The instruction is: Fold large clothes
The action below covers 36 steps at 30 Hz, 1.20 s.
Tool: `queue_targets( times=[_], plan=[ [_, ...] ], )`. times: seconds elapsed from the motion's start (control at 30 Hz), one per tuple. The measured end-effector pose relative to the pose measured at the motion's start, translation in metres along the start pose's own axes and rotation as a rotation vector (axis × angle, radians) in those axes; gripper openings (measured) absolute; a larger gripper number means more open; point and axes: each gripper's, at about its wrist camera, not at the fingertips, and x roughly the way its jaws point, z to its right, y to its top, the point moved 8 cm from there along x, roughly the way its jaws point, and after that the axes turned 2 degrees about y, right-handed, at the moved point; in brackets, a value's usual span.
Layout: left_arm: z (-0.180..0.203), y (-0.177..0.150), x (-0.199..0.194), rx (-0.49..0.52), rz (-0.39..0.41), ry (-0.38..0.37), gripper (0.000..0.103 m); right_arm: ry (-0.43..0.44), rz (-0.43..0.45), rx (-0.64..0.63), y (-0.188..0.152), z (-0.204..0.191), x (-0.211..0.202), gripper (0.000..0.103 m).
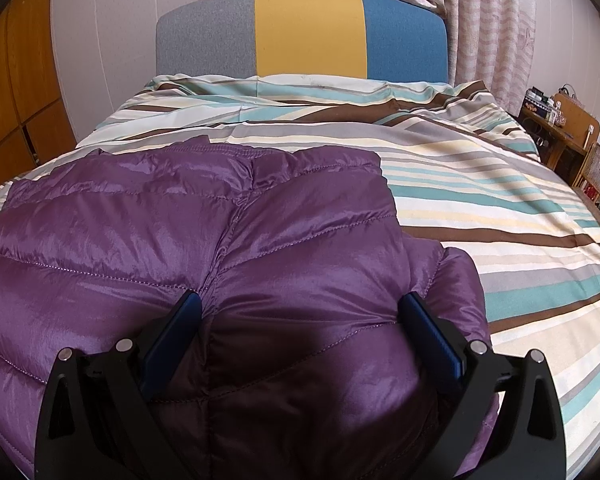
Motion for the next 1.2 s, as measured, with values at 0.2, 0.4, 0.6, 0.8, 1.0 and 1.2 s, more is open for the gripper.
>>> queue_targets(
  times=[0.2, 0.4, 0.6, 0.8, 1.0, 1.2],
  plan=[
    [-0.003, 0.001, -0.002, -0.024, 0.011, -0.049, 0.057, 0.063, 0.077, 0.003, 0.004, -0.01, -0.033, 0.097],
    [-0.002, 0.002, -0.008, -0.048, 0.027, -0.098, 0.057, 0.207, 0.119, -0.062, -0.019, -0.064, -0.086, 0.097],
    [0.006, -0.003, -0.018, -0.018, 0.019, -0.13, 0.072, 0.141, 0.024, -0.211, -0.045, -0.104, -0.06, 0.098],
    [0.002, 0.006, -0.02, -0.068, 0.041, -0.111, 0.082, 0.131, -0.041, -0.223, -0.053, -0.107, -0.041, 0.098],
    [-0.013, 0.008, -0.013, -0.143, 0.018, -0.01, 0.035, 0.133, -0.032, -0.22, -0.054, -0.109, -0.04, 0.099],
    [0.038, 0.017, -0.045, 0.149, 0.142, 0.065, 0.022, 0.118, -0.021, -0.217, -0.053, -0.102, -0.044, 0.099]
  ],
)
